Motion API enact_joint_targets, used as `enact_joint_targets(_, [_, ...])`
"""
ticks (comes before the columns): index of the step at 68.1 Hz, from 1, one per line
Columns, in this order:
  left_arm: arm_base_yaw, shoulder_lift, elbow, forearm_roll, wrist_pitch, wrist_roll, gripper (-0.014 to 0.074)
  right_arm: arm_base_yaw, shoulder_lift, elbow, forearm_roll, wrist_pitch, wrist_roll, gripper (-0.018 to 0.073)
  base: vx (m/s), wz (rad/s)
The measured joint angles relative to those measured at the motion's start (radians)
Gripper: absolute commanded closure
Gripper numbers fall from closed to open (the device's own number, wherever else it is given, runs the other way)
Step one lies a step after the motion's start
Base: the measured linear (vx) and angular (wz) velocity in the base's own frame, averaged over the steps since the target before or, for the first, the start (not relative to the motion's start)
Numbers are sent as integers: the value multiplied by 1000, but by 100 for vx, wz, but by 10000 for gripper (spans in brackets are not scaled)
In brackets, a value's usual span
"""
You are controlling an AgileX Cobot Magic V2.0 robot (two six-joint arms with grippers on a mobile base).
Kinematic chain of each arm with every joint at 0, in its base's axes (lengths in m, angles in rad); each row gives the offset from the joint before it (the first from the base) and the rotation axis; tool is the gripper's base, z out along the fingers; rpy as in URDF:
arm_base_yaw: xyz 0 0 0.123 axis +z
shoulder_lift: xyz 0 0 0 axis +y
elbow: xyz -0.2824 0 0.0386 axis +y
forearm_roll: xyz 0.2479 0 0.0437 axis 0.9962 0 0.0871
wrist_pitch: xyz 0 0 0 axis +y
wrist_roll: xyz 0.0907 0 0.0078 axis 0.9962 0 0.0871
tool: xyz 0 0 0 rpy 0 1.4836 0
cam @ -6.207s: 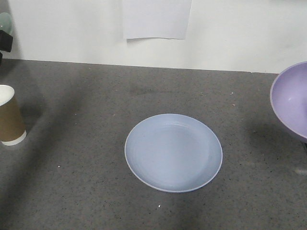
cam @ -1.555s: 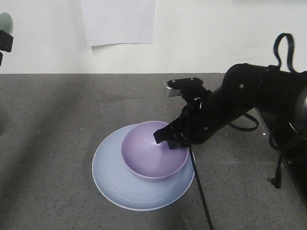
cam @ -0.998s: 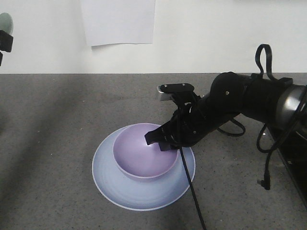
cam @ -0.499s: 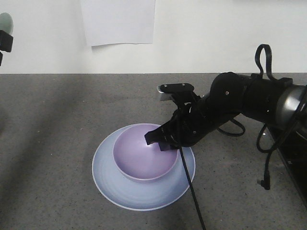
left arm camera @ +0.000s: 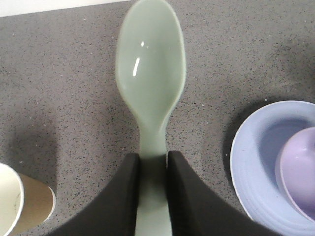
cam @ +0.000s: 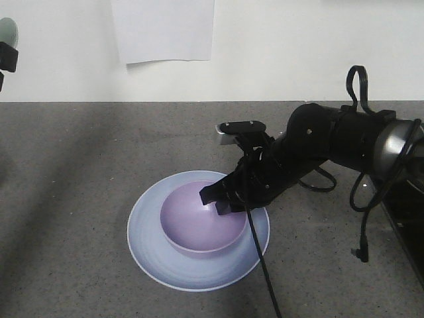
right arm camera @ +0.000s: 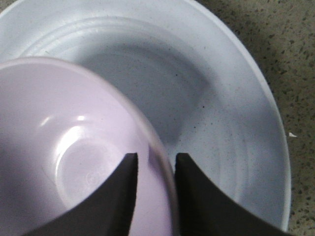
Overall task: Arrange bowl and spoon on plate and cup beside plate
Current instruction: 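Lower the lilac bowl onto the light blue plate with the right gripper, then open the right gripper and lift it away from the bowl, then move the left gripper with the spoon over the lilac bowl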
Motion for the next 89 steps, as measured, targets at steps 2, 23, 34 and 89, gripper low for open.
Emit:
enact_joint_targets(2, [0, 0, 0, 0, 0, 0, 603, 0, 0, 0, 0, 0, 0, 212, 0, 0])
enact_joint_targets(23, [0, 0, 0, 0, 0, 0, 603, 0, -27, 0, -6, -27, 2, 67, 0, 0])
enact_joint_targets(34, [0, 0, 0, 0, 0, 0, 603, -17, -82, 0, -40, -19, 19, 67, 0, 0])
enact_joint_targets(89, [0, 0, 0, -138, 0, 126, 604, -185, -563, 0, -179, 225, 53, 69, 0, 0])
